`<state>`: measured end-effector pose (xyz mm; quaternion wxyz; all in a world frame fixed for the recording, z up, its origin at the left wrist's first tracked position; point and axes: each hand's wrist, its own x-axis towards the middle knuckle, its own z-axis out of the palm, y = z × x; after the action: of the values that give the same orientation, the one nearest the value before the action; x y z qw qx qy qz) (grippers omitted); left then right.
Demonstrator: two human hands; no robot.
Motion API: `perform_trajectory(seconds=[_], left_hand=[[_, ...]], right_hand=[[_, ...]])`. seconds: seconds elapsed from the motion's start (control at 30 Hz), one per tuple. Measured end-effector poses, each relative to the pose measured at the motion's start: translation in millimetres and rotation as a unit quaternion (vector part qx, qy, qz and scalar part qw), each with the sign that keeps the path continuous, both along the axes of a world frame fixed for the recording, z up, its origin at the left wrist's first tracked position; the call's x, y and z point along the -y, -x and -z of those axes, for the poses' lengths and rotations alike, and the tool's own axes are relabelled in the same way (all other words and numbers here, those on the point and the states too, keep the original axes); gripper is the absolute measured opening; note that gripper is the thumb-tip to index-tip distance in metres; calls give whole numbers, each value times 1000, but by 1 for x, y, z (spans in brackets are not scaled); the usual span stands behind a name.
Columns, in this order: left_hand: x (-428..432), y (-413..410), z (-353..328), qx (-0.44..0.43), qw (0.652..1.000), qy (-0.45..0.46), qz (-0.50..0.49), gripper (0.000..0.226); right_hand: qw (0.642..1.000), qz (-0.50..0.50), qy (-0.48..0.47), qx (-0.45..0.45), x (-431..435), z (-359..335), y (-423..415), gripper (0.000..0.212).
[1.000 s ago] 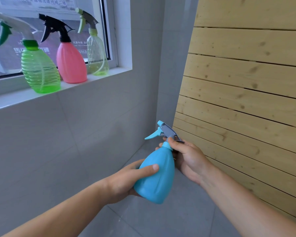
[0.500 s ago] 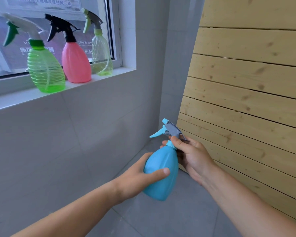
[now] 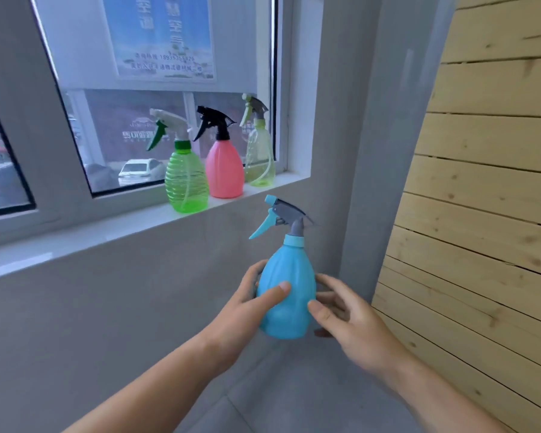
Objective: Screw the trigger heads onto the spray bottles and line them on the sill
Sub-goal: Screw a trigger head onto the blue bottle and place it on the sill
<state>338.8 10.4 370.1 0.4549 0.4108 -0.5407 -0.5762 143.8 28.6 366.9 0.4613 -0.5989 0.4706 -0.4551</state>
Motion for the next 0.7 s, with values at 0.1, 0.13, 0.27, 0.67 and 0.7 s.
perform_trajectory(seconds=[0.1,0.13,0.27,0.67,0.7], left_hand=[[1,-33,-14,-17,999,10,-48,47],[1,-46,-21,-15,998,19,-64,45],[-2,-100,-62,-1,991,65,-118,39],[16,-208,-124,106,940,83,-314,44],[18,-211,-125,114,937,80,-322,46]], right_hand=[[999,-39,28,-14,15,-23,-41,43],[998,-53,38,-17,21,-32,-55,43],[991,-99,87,-20,44,-75,-112,43],[986,-98,127,-37,89,-124,-251,44],[987,-93,126,-34,93,-124,-257,43]])
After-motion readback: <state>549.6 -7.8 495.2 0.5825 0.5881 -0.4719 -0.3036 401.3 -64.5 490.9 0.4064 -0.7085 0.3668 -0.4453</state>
